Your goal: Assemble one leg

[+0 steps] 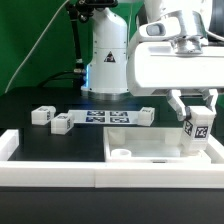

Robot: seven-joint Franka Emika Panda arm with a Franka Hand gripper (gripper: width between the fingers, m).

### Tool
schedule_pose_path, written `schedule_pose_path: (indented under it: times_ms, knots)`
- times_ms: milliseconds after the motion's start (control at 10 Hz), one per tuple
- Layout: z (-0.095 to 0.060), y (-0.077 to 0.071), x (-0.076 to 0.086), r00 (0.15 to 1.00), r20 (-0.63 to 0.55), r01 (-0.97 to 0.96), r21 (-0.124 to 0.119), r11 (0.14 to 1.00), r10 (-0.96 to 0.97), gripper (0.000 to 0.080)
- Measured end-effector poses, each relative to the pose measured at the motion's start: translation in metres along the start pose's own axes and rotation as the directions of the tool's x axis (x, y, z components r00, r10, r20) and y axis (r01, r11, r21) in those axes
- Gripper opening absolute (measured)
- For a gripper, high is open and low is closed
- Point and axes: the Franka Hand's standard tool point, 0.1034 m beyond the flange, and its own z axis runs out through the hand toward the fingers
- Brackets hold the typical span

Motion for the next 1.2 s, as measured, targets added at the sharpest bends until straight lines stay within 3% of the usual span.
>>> schedule_pose_path:
  times_ms: [100,200,300,400,500,1200]
  knots:
    - [0.0011,-0.0007,-0.0016,1.0,0.013,0.0,0.005,1.0,0.0,0.0383]
    - [0.0018,-0.0012,-0.0032,1.0,0.02,0.0,0.007,1.0,0.0,0.0383]
    - [0.0018,-0.0012,-0.0033,1.0,0.021,0.0,0.007,1.0,0.0,0.0556]
    - [0.0019,-0.0013,-0.0037,1.0,0.022,0.0,0.008,1.0,0.0,0.0556]
    - [0.002,-0.0014,-0.0039,1.0,0.022,0.0,0.008,1.0,0.0,0.063]
    - [-0.0007,0.0022,-0.0025,0.999,0.042,0.004,0.011,1.0,-0.004,0.0649]
